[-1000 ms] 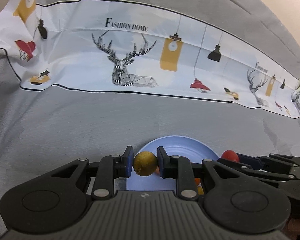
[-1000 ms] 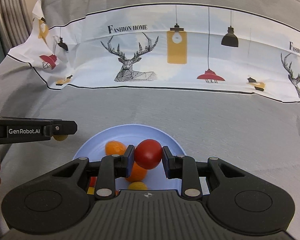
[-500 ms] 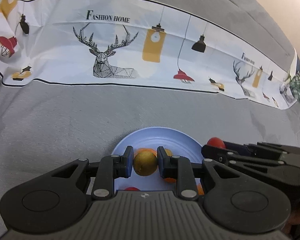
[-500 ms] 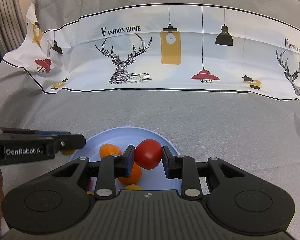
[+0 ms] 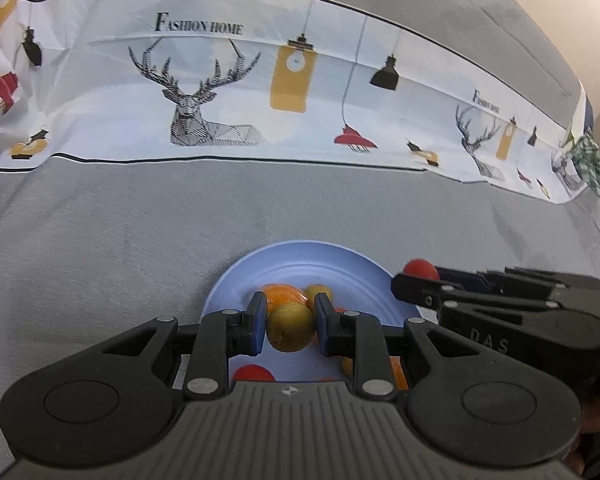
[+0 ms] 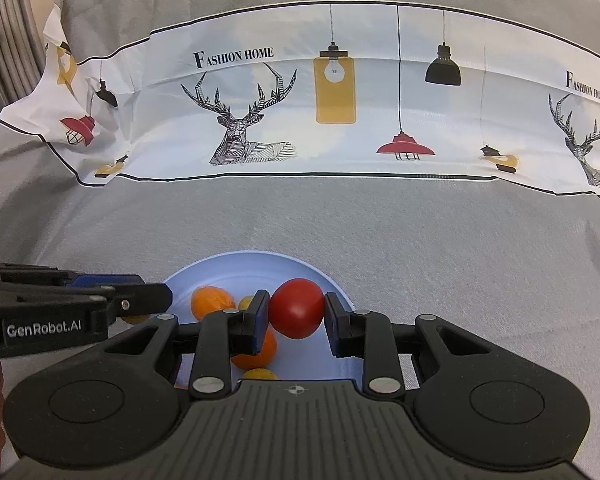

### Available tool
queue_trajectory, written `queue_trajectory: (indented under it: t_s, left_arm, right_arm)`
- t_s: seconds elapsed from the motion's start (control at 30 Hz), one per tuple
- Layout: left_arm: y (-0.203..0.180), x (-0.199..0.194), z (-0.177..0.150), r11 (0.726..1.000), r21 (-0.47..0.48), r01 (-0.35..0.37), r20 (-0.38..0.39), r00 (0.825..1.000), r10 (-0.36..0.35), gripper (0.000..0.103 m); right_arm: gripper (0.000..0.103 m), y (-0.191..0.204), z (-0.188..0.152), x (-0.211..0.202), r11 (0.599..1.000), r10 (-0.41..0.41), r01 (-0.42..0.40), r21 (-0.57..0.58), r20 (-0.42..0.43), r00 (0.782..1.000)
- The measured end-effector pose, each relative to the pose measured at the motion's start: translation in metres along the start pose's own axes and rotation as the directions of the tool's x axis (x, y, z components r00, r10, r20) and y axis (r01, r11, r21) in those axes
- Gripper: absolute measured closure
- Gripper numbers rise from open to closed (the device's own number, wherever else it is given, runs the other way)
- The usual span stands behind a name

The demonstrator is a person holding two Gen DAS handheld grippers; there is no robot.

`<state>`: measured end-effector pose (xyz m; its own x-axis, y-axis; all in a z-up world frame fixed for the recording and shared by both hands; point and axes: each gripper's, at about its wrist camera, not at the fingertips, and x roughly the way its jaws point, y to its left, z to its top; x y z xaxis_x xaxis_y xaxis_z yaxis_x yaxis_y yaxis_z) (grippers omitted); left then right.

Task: Organize fruits
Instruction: 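Open the left tool dropping the plum onto the plate while the right tool releases the tomato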

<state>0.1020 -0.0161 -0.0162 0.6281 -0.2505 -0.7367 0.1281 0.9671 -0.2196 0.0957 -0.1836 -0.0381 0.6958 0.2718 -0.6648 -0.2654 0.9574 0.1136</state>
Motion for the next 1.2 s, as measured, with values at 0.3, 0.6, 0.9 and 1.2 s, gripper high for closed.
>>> queue_trajectory:
  t_s: [0.3, 0.6, 0.9, 1.2]
  left_arm:
    - [-0.0070, 0.0018, -0.0030, 0.999, 0.036, 0.012, -0.010, 1.000, -0.012, 0.075]
    - [-0.0091, 0.0018, -0.0030, 0.999, 0.035, 0.017, -0.008, 1.000, -0.017, 0.075]
    - [-0.0106, 0.0013, -0.0034, 0.999, 0.034, 0.018, -0.006, 1.000, -0.018, 0.075]
    - [-0.0060, -0.0063, -0.0019, 0.999, 0.035, 0.004, 0.011, 1.000, -0.005, 0.068]
  right_arm:
    - [0.073, 0.0011, -0.0013, 0.0035, 1.000, -0.008, 0.008, 0.000, -0.005, 1.000]
    - [0.072, 0.0026, -0.0009, 0.0047, 1.000, -0.010, 0.010, 0.000, -0.007, 1.000]
    - [0.072, 0.0008, -0.0016, 0.0058, 1.000, -0.006, 0.006, 0.000, -0.006, 1.000]
    - [0.059, -0.0004, 0.0015, 0.0030, 1.000, -0.025, 0.025, 0.014, 0.005, 1.000]
